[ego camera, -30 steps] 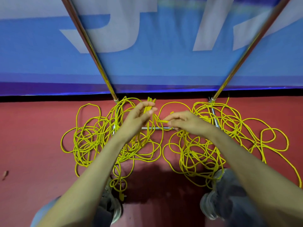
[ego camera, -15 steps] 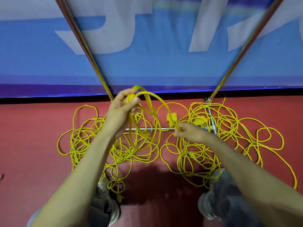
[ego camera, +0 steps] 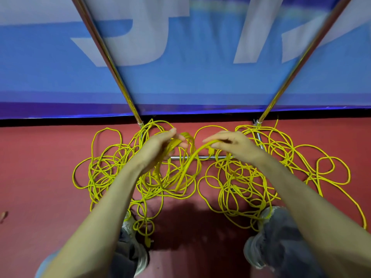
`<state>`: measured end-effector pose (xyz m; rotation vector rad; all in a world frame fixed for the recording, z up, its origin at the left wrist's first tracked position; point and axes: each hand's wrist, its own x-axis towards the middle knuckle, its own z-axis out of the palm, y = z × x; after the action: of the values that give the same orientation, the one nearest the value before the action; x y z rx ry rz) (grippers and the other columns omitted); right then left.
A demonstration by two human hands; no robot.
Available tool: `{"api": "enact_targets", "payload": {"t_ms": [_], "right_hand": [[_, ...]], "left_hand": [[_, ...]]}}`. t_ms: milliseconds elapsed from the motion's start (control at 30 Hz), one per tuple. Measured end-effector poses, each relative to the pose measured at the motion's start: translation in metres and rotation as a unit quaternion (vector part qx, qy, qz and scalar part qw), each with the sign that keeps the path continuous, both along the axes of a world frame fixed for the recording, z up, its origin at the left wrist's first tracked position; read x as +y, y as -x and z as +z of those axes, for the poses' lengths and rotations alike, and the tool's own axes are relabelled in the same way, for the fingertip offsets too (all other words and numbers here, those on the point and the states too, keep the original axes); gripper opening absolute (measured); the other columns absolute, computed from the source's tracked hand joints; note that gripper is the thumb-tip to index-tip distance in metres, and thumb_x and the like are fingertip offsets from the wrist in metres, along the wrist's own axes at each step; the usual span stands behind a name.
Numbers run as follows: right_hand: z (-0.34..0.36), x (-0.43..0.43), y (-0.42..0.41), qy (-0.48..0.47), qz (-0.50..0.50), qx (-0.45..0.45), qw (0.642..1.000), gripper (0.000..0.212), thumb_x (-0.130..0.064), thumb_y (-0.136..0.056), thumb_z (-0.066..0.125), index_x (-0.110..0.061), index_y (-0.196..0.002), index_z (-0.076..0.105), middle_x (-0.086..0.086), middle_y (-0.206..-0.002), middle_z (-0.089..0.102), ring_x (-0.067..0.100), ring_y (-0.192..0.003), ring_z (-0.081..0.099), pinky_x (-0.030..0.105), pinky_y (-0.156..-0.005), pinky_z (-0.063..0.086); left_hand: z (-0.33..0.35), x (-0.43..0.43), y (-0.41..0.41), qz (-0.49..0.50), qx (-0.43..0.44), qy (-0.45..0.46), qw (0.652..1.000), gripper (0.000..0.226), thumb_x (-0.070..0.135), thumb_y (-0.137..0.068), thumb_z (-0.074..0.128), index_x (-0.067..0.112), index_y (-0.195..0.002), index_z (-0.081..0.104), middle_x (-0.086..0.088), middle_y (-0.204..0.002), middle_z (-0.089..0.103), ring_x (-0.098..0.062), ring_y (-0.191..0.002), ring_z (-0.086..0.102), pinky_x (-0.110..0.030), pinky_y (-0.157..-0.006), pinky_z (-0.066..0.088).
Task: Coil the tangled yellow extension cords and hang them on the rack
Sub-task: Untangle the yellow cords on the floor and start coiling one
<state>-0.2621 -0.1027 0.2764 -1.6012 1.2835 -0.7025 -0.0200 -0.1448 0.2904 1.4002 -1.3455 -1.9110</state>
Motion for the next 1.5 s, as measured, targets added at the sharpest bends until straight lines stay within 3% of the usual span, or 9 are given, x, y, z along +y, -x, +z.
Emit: {"api": "enact_targets", "payload": {"t_ms": [133, 367, 600, 833, 967, 1067, 1233, 1367, 1500], "right_hand": [[0.003, 0.002, -0.023, 0.000, 0.019, -0.001, 1.000, 0.029, -0.011, -0.082, 0.070, -0.025, -0.107, 0.069, 0.007, -0.081, 0.051, 0.020, -0.076, 0.048, 0.022, -0.070, 0.039], [-0.002, 0.002, -0.036, -0.053, -0.084, -0.040, 0.994, 0.039, -0.012, -0.067, 0.084, -0.021, -0.076, 0.048, 0.003, -0.070, 0.055, 0.016, -0.060, 0.050, 0.020, -0.049, 0.035], [-0.019, 0.000, -0.014, -0.070, -0.005, 0.048, 0.996, 0.016, -0.018, -0.081, 0.074, -0.012, -0.085, 0.059, 0.005, -0.076, 0.058, 0.017, -0.071, 0.052, 0.036, -0.069, 0.045], [-0.003, -0.013, -0.003, -0.039, -0.200, -0.118, 0.972, 0.004, -0.013, -0.092, 0.058, -0.012, -0.093, 0.062, 0.001, -0.067, 0.053, 0.005, -0.051, 0.046, 0.016, -0.051, 0.042], [-0.029, -0.009, -0.003, -0.125, -0.149, -0.037, 0.980, 0.033, -0.015, -0.086, 0.067, -0.023, -0.114, 0.050, 0.004, -0.095, 0.052, 0.014, -0.076, 0.052, 0.022, -0.065, 0.044], [-0.051, 0.002, -0.008, -0.172, -0.102, -0.023, 0.980, 0.060, -0.008, -0.083, 0.069, -0.016, -0.134, 0.040, 0.006, -0.111, 0.045, 0.015, -0.080, 0.054, 0.010, -0.062, 0.044], [-0.065, 0.004, -0.015, -0.173, -0.122, -0.001, 0.977, 0.048, -0.018, -0.081, 0.073, -0.025, -0.116, 0.043, 0.005, -0.099, 0.049, 0.011, -0.074, 0.049, 0.020, -0.065, 0.040], [-0.069, 0.013, -0.018, -0.158, -0.091, 0.066, 0.981, 0.071, -0.020, -0.069, 0.083, -0.020, -0.122, 0.036, -0.008, -0.091, 0.040, 0.009, -0.072, 0.044, 0.022, -0.068, 0.041], [-0.077, 0.018, -0.030, -0.117, -0.111, 0.179, 0.970, 0.068, -0.024, -0.071, 0.081, -0.011, -0.119, 0.035, 0.004, -0.093, 0.047, 0.021, -0.076, 0.046, 0.031, -0.069, 0.039]], "left_hand": [[0.000, 0.010, 0.015, -0.008, 0.056, -0.026, 0.998, 0.042, 0.048, -0.088, 0.047, 0.013, -0.106, 0.062, 0.002, -0.077, 0.069, -0.009, -0.059, 0.047, -0.020, -0.057, 0.039], [0.000, 0.019, 0.021, -0.067, 0.074, 0.010, 0.995, 0.027, 0.012, -0.086, 0.065, 0.012, -0.113, 0.061, 0.006, -0.061, 0.054, -0.007, -0.054, 0.043, -0.016, -0.051, 0.035], [0.009, 0.012, 0.014, -0.016, 0.137, 0.005, 0.990, 0.025, 0.000, -0.089, 0.054, 0.008, -0.112, 0.058, 0.001, -0.072, 0.067, -0.004, -0.053, 0.044, -0.015, -0.048, 0.037], [0.008, 0.006, 0.003, -0.007, 0.105, 0.019, 0.994, 0.019, 0.013, -0.088, 0.056, 0.011, -0.107, 0.058, -0.002, -0.075, 0.065, -0.007, -0.051, 0.043, -0.017, -0.047, 0.037], [0.012, 0.010, 0.011, 0.000, 0.156, 0.006, 0.988, 0.021, 0.013, -0.086, 0.054, 0.008, -0.105, 0.058, -0.002, -0.074, 0.065, -0.005, -0.048, 0.038, -0.015, -0.045, 0.033], [0.017, 0.005, 0.007, 0.041, 0.233, -0.011, 0.972, 0.027, 0.015, -0.082, 0.059, 0.004, -0.106, 0.061, -0.005, -0.077, 0.067, -0.004, -0.046, 0.037, -0.014, -0.044, 0.032], [0.018, 0.003, 0.003, 0.058, 0.295, -0.026, 0.953, 0.036, 0.017, -0.076, 0.069, 0.004, -0.110, 0.065, -0.007, -0.081, 0.069, -0.002, -0.046, 0.039, -0.013, -0.044, 0.036], [0.017, 0.000, 0.001, 0.059, 0.357, -0.023, 0.932, 0.045, 0.028, -0.069, 0.083, 0.009, -0.108, 0.073, -0.005, -0.084, 0.068, -0.002, -0.048, 0.040, -0.012, -0.046, 0.036], [0.020, -0.001, 0.001, 0.061, 0.373, -0.014, 0.926, 0.047, 0.030, -0.065, 0.086, 0.011, -0.107, 0.074, -0.005, -0.084, 0.068, -0.001, -0.047, 0.041, -0.012, -0.046, 0.036]]}}
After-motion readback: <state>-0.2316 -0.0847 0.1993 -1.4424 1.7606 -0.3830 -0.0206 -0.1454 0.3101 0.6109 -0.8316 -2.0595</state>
